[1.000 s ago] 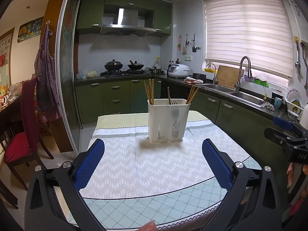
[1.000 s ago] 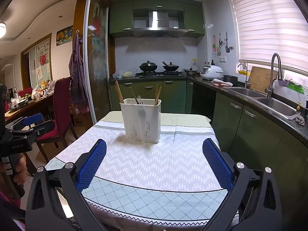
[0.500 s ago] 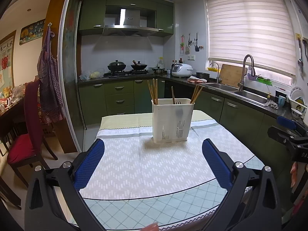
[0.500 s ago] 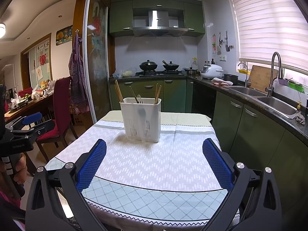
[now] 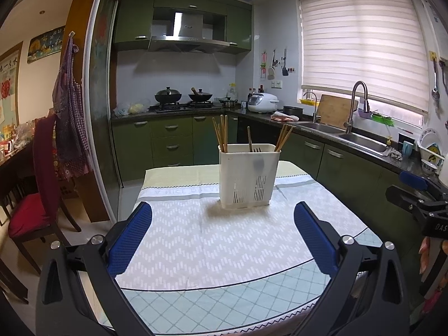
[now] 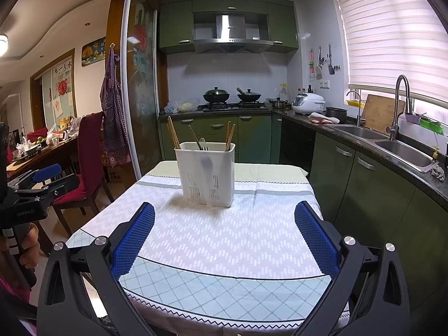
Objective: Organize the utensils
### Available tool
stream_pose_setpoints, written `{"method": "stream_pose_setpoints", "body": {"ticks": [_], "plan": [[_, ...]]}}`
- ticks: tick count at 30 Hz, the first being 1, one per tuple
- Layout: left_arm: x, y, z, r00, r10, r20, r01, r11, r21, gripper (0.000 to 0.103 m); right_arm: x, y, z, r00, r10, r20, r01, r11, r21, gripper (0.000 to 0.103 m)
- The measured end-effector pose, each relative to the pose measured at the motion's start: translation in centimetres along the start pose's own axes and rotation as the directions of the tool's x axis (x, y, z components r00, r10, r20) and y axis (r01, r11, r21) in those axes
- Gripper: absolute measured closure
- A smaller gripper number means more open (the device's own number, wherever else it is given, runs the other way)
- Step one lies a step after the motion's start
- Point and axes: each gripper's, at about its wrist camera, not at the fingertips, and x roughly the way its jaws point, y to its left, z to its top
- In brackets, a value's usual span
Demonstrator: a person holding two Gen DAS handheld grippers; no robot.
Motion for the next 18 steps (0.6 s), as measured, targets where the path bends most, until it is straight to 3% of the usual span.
{"method": "stream_pose_setpoints", "body": {"ticks": [18], "plan": [[0.61,0.46,-0.19,1.0,0.021,-0.023,-0.021,1.0,0.013,0.006,-0.06,0.06,-0.01,1.0,0.003,0.001,-0.003,1.0,0.001,0.004]]}}
